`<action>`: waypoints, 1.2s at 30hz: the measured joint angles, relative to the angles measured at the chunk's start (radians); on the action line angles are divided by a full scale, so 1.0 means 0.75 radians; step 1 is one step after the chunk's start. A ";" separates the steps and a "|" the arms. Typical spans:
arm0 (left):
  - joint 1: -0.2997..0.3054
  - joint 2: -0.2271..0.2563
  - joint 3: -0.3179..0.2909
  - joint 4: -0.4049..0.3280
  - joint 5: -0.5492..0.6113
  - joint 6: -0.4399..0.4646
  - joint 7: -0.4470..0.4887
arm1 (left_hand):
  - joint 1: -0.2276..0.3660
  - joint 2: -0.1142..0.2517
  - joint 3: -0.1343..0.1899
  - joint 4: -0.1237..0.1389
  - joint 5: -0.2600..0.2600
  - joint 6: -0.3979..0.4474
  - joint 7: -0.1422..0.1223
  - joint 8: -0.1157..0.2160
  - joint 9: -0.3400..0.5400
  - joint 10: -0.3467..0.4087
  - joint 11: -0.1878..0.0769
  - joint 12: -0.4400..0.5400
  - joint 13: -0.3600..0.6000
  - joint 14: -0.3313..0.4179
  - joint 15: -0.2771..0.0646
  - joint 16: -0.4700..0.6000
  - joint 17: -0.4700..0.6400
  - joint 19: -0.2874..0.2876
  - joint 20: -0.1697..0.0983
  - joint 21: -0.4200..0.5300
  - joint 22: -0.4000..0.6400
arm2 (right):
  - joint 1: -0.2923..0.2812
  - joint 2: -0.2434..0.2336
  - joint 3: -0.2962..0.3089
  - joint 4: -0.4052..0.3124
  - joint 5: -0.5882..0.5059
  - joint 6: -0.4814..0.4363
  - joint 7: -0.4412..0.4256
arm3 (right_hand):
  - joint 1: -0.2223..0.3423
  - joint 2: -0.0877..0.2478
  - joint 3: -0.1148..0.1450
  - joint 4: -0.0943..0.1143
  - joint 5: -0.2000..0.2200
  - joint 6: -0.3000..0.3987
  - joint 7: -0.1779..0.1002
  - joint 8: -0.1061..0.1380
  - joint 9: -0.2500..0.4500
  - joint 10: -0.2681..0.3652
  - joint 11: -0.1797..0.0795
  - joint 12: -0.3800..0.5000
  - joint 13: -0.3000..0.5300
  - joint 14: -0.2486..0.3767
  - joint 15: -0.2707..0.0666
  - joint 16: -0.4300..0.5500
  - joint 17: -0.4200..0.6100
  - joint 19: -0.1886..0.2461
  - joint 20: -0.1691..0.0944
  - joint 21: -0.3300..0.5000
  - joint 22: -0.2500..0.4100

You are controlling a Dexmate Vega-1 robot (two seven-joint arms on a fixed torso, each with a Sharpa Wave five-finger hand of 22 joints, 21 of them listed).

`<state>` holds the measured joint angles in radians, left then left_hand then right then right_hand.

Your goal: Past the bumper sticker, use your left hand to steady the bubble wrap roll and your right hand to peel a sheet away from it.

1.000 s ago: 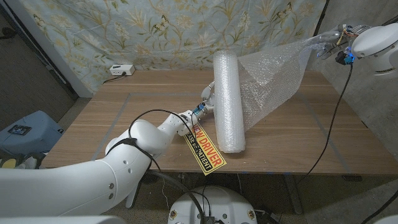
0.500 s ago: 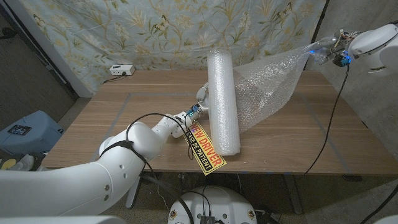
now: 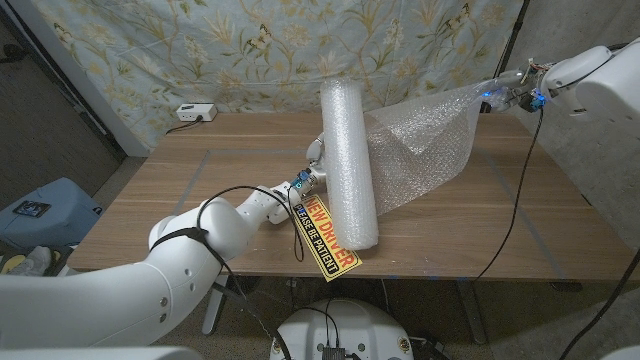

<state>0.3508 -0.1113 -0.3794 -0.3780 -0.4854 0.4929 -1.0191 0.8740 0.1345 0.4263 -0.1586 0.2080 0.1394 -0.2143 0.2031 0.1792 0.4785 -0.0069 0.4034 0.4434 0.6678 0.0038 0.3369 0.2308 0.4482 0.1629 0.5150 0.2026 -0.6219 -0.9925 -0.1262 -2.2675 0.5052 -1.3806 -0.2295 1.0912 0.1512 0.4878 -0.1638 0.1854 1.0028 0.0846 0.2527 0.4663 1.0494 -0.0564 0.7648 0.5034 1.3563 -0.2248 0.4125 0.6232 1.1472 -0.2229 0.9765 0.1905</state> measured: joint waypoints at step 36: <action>0.029 0.047 0.076 -0.046 -0.155 -0.007 0.084 | 0.005 -0.005 0.009 -0.002 0.000 0.000 0.000 -0.005 0.000 -0.017 -0.003 -0.011 0.018 -0.024 0.005 -0.001 0.012 -0.019 0.009 0.000 0.000 | -0.010 0.199 -0.062 0.179 -0.329 0.018 0.264 | -0.143 -0.023 -0.034 0.065 0.004 -0.025 -0.021 -0.033 0.002 -0.074 0.013 -0.050 -0.004 -0.101 0.019 -0.055 0.025 -0.088 0.040 0.008 -0.006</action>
<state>0.3724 -0.0760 -0.3226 -0.4125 -0.6013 0.4877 -0.9558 0.8781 0.1304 0.4332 -0.1601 0.2080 0.1393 -0.2142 0.1992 0.1791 0.4656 -0.0090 0.3955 0.4572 0.6498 0.0073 0.3363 0.2401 0.4337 0.1697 0.5150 0.2025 -0.6291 -0.8434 -0.1725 -2.1332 0.2585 -1.3674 -0.0313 0.9842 0.1337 0.4623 -0.1152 0.1885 0.9840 0.0692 0.2278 0.4680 0.9937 -0.0468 0.7271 0.5003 1.2808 -0.2102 0.3710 0.6420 1.0813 -0.1928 0.9824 0.1859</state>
